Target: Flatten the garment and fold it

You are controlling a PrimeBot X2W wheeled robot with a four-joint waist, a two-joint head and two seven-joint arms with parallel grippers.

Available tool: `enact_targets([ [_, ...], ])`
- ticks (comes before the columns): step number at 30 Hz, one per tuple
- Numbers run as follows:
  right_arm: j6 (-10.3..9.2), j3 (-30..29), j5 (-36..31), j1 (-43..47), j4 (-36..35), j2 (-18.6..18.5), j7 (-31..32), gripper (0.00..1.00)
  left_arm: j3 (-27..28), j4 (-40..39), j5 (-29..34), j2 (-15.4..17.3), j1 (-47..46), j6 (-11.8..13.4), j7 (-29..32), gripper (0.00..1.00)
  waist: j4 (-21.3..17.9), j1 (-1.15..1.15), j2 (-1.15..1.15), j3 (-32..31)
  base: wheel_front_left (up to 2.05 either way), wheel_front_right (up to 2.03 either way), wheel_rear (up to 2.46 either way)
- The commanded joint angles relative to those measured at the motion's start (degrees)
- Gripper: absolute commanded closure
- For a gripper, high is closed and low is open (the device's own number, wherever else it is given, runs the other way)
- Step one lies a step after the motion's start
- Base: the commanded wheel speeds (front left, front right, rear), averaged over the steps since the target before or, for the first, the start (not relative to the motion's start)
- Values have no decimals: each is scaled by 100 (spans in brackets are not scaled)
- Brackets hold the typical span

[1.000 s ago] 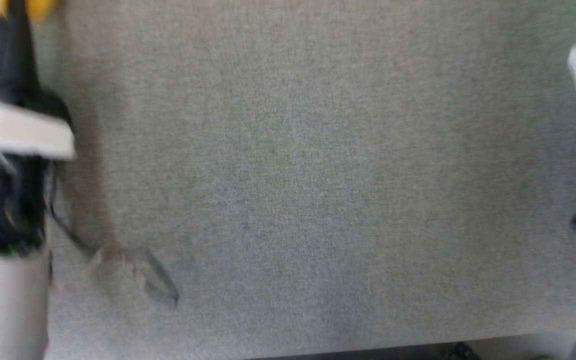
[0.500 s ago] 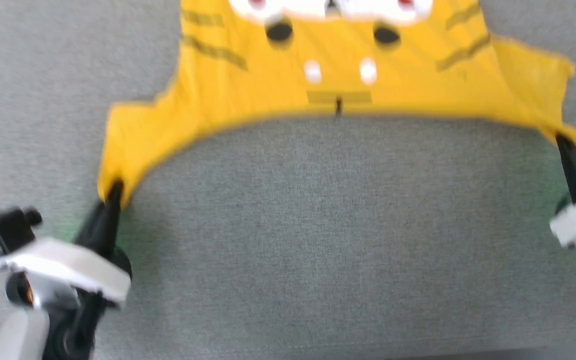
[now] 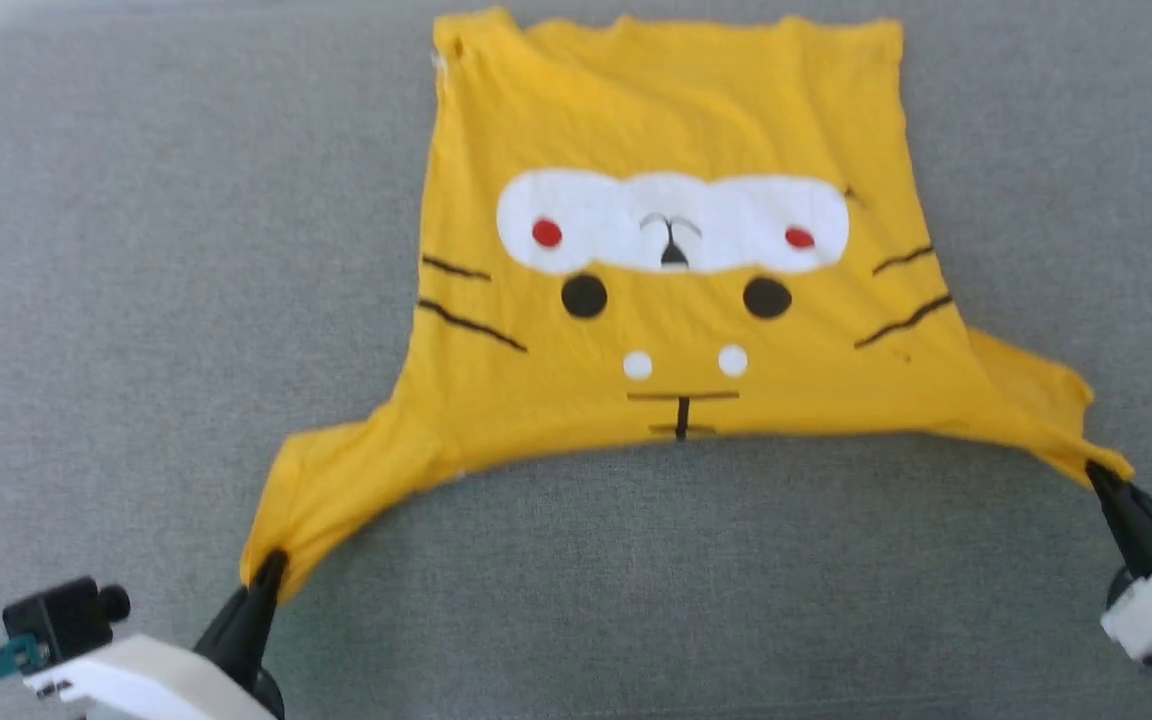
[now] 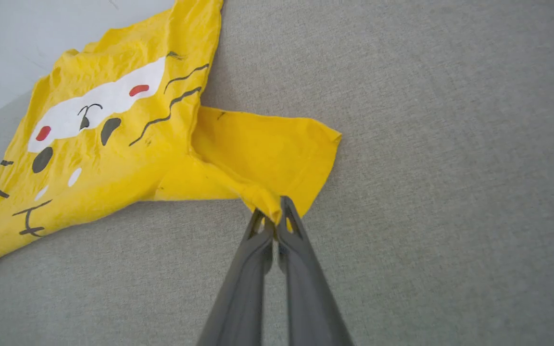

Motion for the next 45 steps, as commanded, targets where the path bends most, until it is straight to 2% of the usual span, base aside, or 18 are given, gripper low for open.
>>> enact_targets([
  [1,-6,-106,77,161,-101,26,47,100,5,-116,-51,43,207,57,61,100,1,1,0,-351,0,0,0],
  [16,-6,-543,305,1185,-576,190,675,100,-28,-893,-310,125,1255,212,389,100,78,1,0,-1066,0,0,0],
  [24,-6,-488,134,1194,-533,210,604,100,-46,-1045,-257,80,1287,194,274,100,116,1,0,-1088,0,0,0],
  [32,-6,-37,-239,680,170,115,130,100,-202,-1013,-90,21,872,83,156,100,182,1,0,-871,0,0,0],
  [42,-6,420,-363,13,1450,42,-501,100,-421,-871,60,-70,379,-41,84,100,196,1,0,-692,0,0,0],
  [43,-6,444,-379,-25,1573,12,-558,98,-440,-850,70,-81,349,-53,76,100,194,1,0,-682,0,0,0],
  [44,-6,461,-394,-63,1681,-13,-608,71,-461,-829,82,-86,323,-67,71,100,191,1,0,-673,0,0,0],
  [45,-6,469,-406,-102,1766,-32,-662,34,-476,-809,93,-93,300,-76,61,100,188,1,0,-663,0,0,0],
])
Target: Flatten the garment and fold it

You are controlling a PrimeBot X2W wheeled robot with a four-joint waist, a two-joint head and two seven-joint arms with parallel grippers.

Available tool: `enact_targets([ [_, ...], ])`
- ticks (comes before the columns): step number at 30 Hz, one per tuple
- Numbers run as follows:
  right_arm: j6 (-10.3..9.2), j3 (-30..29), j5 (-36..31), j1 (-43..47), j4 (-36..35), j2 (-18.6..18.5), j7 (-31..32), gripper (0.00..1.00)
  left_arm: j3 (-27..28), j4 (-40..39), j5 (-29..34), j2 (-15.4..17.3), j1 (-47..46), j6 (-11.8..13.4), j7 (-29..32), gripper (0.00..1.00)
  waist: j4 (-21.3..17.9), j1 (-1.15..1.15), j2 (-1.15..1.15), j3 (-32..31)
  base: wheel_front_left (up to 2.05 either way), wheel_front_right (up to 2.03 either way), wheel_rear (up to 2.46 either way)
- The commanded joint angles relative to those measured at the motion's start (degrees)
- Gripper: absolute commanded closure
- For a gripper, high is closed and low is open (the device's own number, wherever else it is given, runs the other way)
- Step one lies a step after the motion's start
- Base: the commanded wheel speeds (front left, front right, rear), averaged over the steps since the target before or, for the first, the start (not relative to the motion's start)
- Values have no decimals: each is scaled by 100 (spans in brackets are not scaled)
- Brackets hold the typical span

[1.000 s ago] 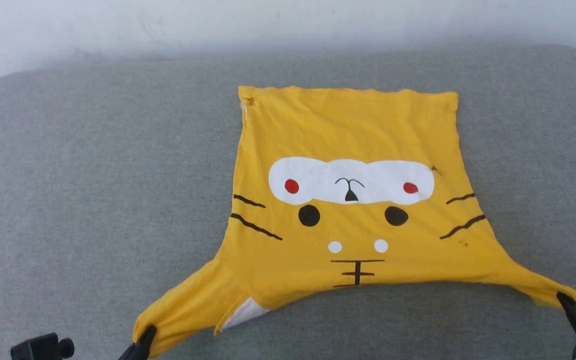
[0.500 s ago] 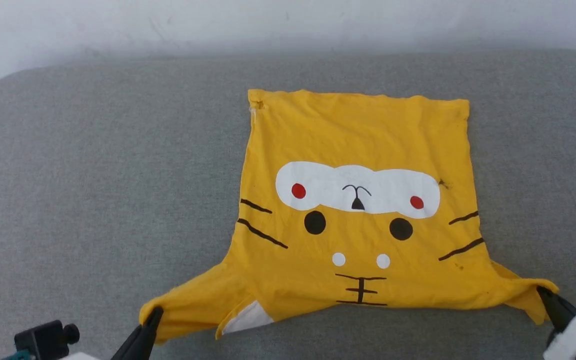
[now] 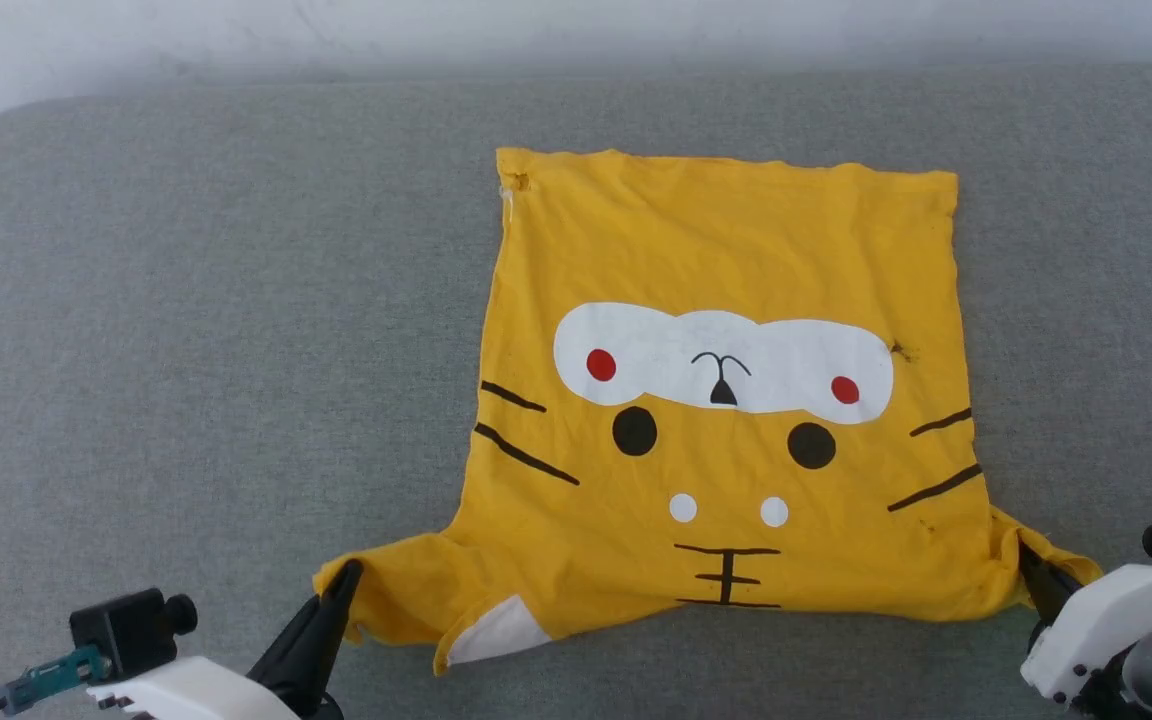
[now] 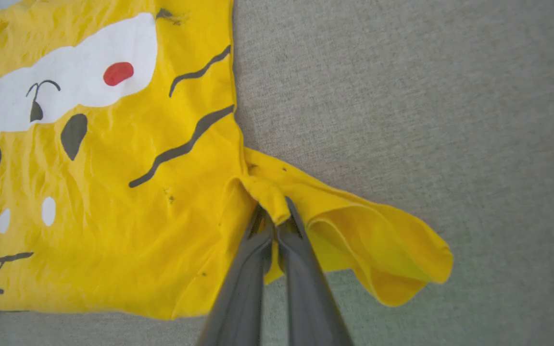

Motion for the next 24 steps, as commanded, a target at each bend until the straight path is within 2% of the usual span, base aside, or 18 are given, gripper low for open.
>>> enact_targets([
  [1,-5,14,-36,-135,66,-48,-82,0,-12,34,56,-34,-111,-66,-40,100,-9,-1,0,17,0,0,0],
  [4,-5,62,-11,-239,90,-135,-168,0,-38,78,81,-55,-157,-92,-82,100,-28,-1,0,52,0,0,0],
  [8,-5,-31,43,-364,-323,-262,-194,0,-39,91,136,-53,-214,-131,-164,100,-37,-1,0,137,0,0,0],
  [12,-5,-437,-1,-581,-936,-215,-155,0,-51,44,237,-39,-267,-147,-247,100,-28,-1,0,280,0,0,0],
  [16,-5,-870,-333,-1114,-1309,-129,33,0,-109,-72,349,-33,-373,-154,-283,100,22,-1,0,483,0,0,0],
  [24,-5,-393,-413,-2678,-1374,-603,892,0,-187,-411,585,29,-700,-162,-303,100,148,-1,0,1124,0,0,0],
])
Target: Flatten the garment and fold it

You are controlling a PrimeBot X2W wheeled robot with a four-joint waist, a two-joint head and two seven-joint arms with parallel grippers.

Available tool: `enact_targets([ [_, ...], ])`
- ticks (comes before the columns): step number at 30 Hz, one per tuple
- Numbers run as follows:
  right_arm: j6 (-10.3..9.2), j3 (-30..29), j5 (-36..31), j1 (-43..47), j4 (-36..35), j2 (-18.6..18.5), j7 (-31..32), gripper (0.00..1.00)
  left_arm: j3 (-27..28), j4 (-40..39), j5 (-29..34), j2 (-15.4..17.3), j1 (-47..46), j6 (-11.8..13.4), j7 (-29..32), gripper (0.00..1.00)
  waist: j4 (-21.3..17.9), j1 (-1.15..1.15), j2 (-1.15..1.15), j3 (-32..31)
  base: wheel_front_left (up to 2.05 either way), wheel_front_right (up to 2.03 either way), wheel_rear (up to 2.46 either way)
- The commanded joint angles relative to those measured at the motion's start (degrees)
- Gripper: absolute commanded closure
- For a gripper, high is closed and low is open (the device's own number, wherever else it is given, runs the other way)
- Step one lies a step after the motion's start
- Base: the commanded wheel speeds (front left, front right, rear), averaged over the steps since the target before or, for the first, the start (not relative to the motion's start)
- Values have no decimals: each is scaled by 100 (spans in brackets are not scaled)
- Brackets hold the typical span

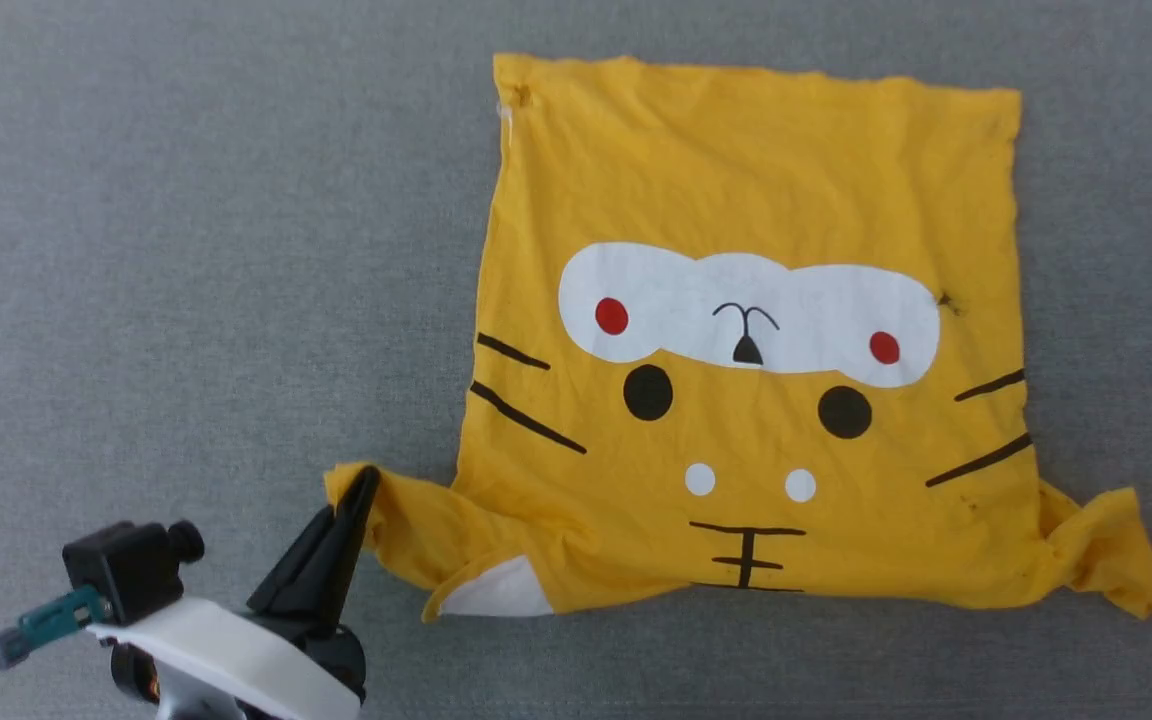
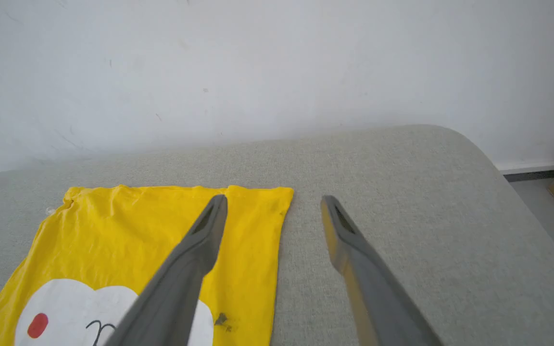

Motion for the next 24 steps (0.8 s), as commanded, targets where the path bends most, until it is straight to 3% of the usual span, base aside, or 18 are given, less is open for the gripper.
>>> enact_targets([
  [1,-5,98,-43,-337,36,-82,164,0,-18,-99,73,17,-162,-30,-23,100,100,-1,0,390,0,0,0],
  [12,-5,213,-589,-2103,905,-488,1253,0,-176,-305,244,48,-676,-141,19,100,300,-1,0,1267,0,0,0],
  [24,-5,-322,-1239,-2911,1733,-235,1702,0,-327,-462,358,66,-1054,-251,55,100,543,-1,0,1968,0,0,0],
])
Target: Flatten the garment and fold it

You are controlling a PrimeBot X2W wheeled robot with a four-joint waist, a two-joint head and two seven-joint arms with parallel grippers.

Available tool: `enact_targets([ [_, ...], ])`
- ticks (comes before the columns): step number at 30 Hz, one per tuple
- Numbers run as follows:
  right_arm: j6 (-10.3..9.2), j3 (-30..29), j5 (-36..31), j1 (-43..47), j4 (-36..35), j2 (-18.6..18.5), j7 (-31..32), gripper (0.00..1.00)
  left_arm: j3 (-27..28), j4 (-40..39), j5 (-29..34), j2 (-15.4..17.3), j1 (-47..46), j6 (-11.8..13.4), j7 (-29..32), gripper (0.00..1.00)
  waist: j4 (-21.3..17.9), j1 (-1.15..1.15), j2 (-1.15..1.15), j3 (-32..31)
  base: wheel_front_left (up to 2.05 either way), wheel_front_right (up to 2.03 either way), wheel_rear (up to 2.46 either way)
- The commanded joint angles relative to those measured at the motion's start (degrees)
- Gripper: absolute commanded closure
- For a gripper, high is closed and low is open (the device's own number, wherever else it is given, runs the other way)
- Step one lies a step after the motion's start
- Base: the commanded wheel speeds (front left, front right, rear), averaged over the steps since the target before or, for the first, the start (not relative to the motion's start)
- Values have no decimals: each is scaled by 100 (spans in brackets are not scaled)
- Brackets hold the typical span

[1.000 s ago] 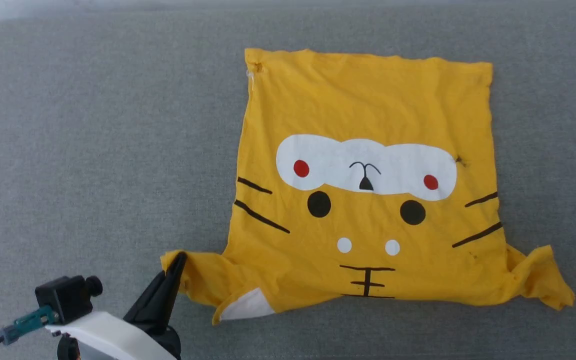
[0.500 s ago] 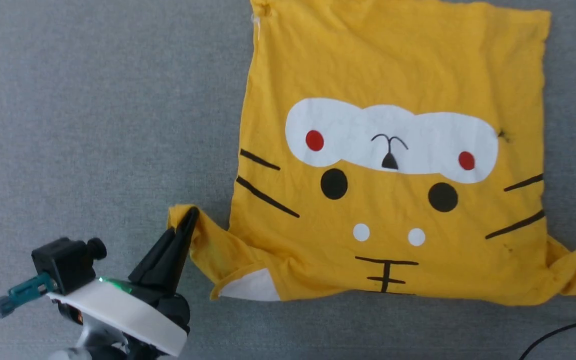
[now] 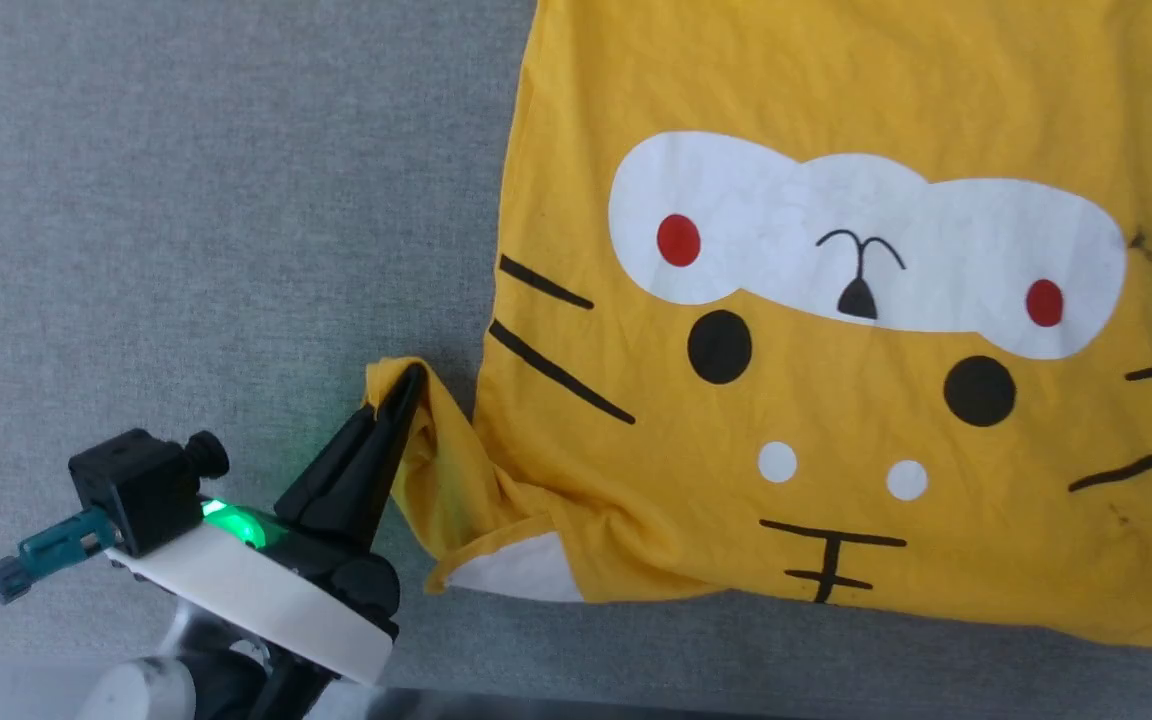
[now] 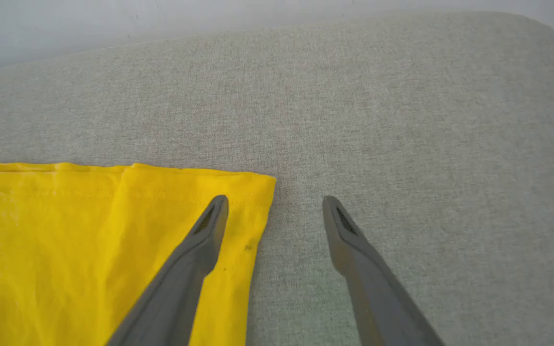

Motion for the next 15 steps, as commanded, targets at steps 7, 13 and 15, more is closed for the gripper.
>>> enact_targets([
  [7,-5,-227,-235,-200,284,238,54,0,-35,21,28,-1,-184,-78,10,100,261,-1,0,385,0,0,0],
  [13,-5,-443,-412,-263,358,345,14,100,-36,65,7,-23,-209,-89,-27,100,308,-1,0,426,0,0,0],
  [15,-5,-501,-491,-300,380,391,-3,100,-32,82,7,-25,-213,-84,-39,100,305,-1,0,421,0,0,0],
])
